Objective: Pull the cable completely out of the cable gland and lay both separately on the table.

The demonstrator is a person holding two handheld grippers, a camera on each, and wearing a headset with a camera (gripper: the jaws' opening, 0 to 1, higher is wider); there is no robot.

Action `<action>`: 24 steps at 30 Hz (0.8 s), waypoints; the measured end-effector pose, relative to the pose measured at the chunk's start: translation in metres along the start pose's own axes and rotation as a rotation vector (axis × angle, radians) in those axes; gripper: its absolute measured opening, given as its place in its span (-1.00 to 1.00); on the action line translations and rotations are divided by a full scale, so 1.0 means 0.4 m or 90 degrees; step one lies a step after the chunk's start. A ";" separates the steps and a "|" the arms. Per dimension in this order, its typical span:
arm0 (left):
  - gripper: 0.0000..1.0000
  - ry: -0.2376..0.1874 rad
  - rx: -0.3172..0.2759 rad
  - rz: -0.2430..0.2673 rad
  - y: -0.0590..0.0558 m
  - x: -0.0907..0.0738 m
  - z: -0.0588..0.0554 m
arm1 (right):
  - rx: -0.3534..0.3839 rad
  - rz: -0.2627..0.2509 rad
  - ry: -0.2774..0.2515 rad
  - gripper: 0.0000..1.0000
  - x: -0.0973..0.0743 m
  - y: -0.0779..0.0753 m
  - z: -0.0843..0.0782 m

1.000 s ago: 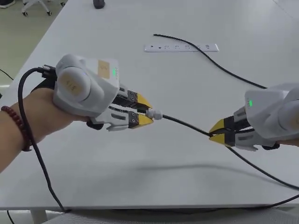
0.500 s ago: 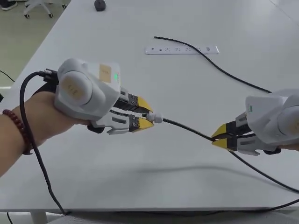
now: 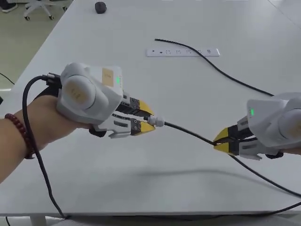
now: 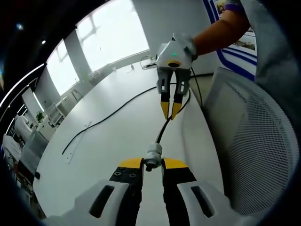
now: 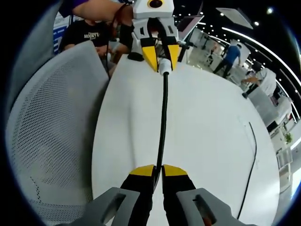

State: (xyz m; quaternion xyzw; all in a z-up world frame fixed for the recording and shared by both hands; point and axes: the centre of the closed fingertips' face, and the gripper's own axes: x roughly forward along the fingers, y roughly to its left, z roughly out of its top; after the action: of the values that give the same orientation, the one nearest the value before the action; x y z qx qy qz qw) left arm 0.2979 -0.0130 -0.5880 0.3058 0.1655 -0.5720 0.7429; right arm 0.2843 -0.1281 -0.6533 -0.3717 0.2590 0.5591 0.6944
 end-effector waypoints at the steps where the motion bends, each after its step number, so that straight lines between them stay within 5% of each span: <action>1: -0.69 0.000 -0.001 0.001 0.001 0.000 0.000 | 0.001 0.003 -0.002 -0.99 0.000 0.002 0.003; 7: -0.69 0.003 0.002 -0.002 0.000 0.002 -0.001 | 0.002 -0.001 -0.040 -0.91 -0.005 -0.006 0.064; 15: -0.69 0.001 0.004 -0.002 0.002 0.004 0.006 | -0.019 -0.012 -0.109 -0.92 0.006 -0.021 0.195; 24: -0.69 -0.005 0.007 -0.004 -0.006 0.008 0.015 | -0.041 -0.005 -0.137 -0.95 0.034 -0.014 0.287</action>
State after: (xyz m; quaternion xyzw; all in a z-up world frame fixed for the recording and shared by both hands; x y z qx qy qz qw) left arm 0.2961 -0.0197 -0.5859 0.3071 0.1601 -0.5766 0.7400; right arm 0.2867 -0.0283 -0.5950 -0.3327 0.1631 0.6014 0.7078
